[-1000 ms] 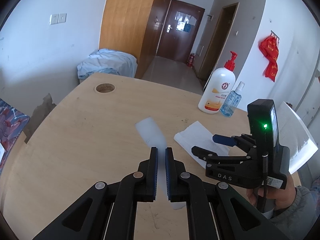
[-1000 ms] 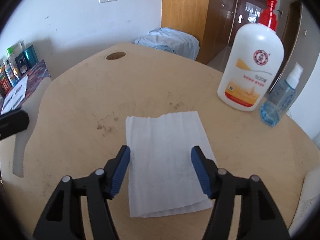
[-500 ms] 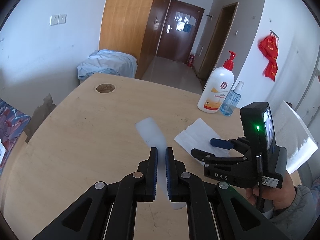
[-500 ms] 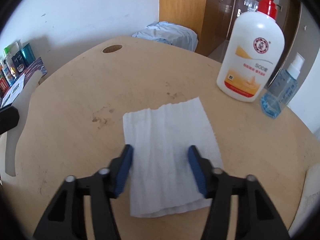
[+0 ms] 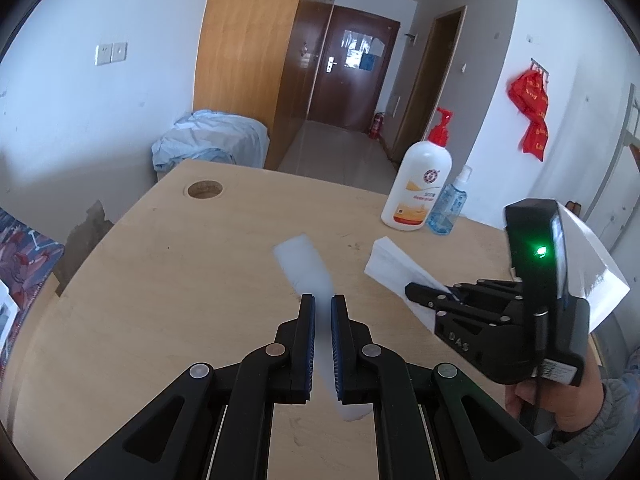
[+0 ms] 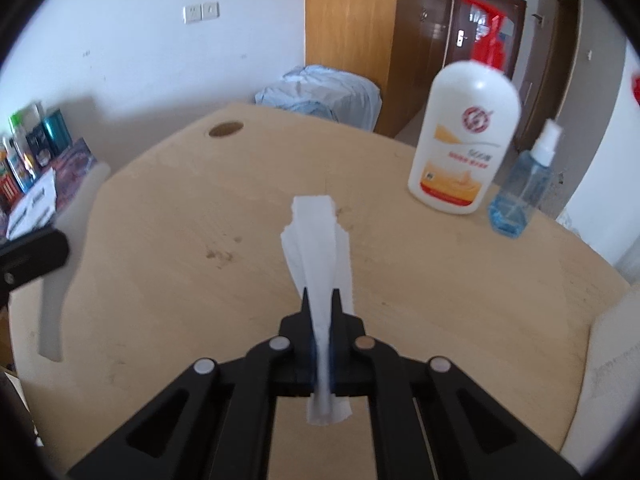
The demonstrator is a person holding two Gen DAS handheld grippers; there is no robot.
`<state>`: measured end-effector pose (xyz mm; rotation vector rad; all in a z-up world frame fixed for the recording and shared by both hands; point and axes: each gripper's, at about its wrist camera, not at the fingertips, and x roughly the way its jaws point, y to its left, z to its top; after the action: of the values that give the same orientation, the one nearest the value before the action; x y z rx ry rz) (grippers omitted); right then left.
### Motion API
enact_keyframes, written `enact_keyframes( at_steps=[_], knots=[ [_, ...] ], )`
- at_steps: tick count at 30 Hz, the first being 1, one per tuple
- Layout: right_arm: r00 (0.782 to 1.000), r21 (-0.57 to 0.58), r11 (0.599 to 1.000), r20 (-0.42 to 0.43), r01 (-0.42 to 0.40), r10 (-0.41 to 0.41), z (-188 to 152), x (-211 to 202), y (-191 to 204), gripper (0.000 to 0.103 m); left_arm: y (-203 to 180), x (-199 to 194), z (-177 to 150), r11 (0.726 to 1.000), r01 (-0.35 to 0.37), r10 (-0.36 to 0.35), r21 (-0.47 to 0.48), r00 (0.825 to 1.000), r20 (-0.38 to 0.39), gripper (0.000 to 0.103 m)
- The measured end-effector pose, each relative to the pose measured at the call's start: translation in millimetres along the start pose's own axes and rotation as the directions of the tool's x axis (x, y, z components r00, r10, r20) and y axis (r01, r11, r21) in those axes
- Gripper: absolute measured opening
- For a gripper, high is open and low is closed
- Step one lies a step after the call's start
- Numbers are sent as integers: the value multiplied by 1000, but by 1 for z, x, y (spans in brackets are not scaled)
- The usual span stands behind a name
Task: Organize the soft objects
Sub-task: 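Carry the tissue and strip toward the white foam box with both grippers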
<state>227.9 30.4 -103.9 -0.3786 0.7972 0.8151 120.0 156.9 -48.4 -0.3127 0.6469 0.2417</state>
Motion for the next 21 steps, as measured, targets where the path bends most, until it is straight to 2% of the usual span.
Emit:
enact_keyframes(
  at_steps=[10,21],
  knots=[
    [996,78,997,86,-4,-3,-17,-75,3,6,-18,-37,-5,999,-1,-1,35,999,54,8],
    [976,136,991,215,-3,-26,-48,-164,19,6,-39,-97,-21,997,0,-11,77,990,137,8]
  ],
)
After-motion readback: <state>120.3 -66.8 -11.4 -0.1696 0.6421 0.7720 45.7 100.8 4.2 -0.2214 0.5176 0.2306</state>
